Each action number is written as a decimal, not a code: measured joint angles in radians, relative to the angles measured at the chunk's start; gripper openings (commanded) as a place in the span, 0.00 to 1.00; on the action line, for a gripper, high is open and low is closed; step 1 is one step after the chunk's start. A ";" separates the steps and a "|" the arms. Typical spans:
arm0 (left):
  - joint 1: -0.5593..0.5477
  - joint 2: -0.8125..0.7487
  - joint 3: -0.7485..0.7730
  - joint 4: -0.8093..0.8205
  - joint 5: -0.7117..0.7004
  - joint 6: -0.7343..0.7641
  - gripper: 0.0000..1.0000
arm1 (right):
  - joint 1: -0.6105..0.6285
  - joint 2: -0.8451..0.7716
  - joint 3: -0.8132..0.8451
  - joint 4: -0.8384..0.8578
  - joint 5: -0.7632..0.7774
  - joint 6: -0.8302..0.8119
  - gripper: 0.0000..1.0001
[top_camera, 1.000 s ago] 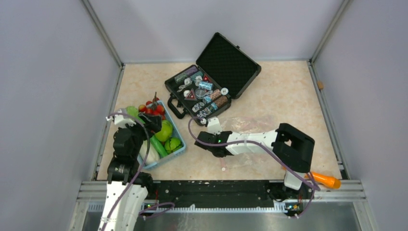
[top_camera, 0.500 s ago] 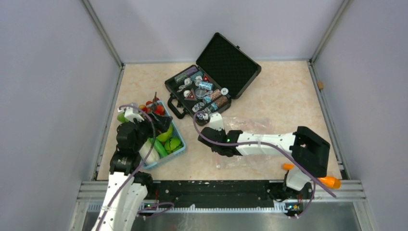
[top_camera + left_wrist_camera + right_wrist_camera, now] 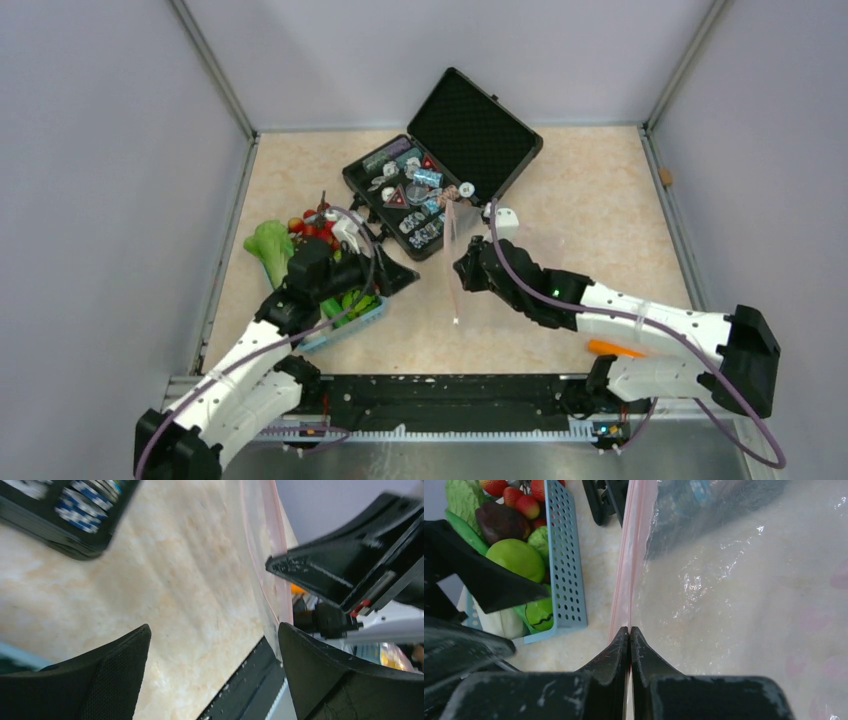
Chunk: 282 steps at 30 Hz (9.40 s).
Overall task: Place the food in the zip-top bag and seal the zipper
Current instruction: Open the zipper of the food storage bag at the center of the board, then pick up the fake vegetable from the bin.
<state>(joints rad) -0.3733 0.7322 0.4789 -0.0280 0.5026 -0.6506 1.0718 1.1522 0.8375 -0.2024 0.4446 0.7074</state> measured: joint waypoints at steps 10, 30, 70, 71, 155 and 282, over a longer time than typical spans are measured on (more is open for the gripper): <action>-0.244 0.239 0.080 0.103 -0.047 -0.003 0.75 | 0.000 -0.013 -0.047 0.016 -0.047 -0.010 0.00; -0.267 0.436 0.148 0.245 -0.088 -0.001 0.43 | 0.048 -0.004 -0.011 -0.036 -0.055 -0.090 0.00; -0.335 0.573 0.248 0.163 -0.157 -0.014 0.29 | 0.139 0.050 0.094 -0.201 0.251 -0.078 0.00; -0.335 0.581 0.248 0.162 -0.157 -0.015 0.25 | 0.139 0.041 0.089 -0.197 0.251 -0.075 0.00; -0.354 0.523 0.361 -0.117 -0.282 0.027 0.64 | 0.180 0.093 0.279 -0.491 0.417 -0.097 0.00; 0.035 -0.119 0.025 -0.737 -1.165 -0.384 0.00 | 0.049 0.085 0.138 -0.300 0.156 -0.209 0.00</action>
<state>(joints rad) -0.3382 0.6132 0.5041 -0.7650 -0.6628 -1.0348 1.1206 1.2373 0.9752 -0.5026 0.6010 0.4988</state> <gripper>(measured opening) 0.022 0.003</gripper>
